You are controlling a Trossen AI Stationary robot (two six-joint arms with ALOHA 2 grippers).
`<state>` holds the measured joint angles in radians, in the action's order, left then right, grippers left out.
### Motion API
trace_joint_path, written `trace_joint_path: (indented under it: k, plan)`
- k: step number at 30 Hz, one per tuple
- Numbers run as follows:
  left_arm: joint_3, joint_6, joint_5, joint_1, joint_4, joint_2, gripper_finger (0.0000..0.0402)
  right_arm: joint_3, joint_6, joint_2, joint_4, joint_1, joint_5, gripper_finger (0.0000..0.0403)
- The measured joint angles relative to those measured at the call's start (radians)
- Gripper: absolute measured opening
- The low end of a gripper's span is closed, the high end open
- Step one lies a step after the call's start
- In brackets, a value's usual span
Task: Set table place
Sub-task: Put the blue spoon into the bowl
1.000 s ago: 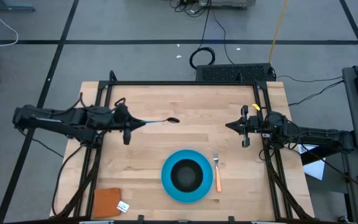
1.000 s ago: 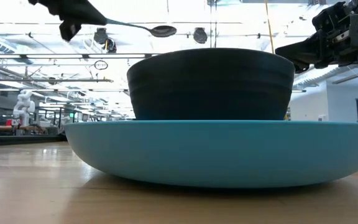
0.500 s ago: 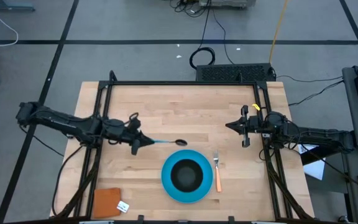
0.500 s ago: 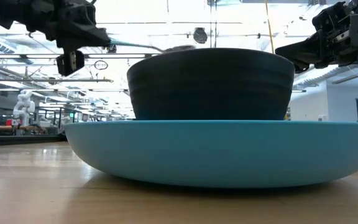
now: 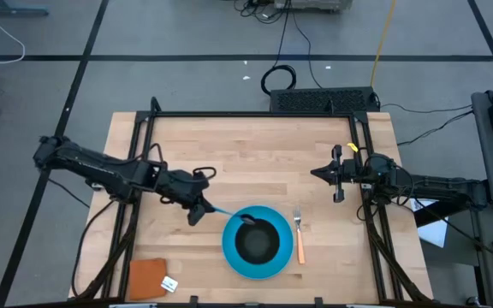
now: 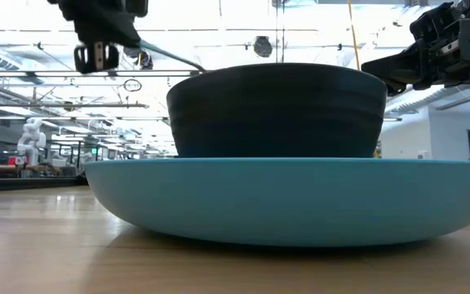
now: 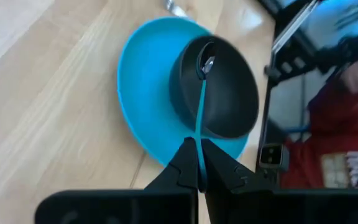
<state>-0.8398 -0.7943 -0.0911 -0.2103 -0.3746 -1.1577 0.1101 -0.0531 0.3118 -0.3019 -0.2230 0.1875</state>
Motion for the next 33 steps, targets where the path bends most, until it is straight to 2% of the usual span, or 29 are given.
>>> trace_joint_path:
  k: [5,11,18,27,33]
  plan:
    - [-0.173,0.039,-0.005,-0.001,-0.213,-0.066,0.0004,0.0,0.0,0.0,-0.001,0.0,0.0,0.0]
    - [-0.304,0.072,-0.03,0.003,-0.309,-0.165,0.0004,0.0,0.0,0.0,-0.002,0.0,-0.001,0.0]
    - [-0.409,0.117,-0.096,0.008,-0.355,-0.315,0.0004,0.0,0.008,0.0,-0.004,0.0,-0.002,0.0]
    - [-0.469,0.138,-0.215,0.015,-0.353,-0.432,0.0004,0.0,0.008,0.001,-0.008,0.0,-0.002,0.0]
    - [-0.511,0.15,-0.257,0.021,-0.356,-0.503,0.0004,0.0,0.008,0.002,-0.008,0.0,-0.002,0.0]
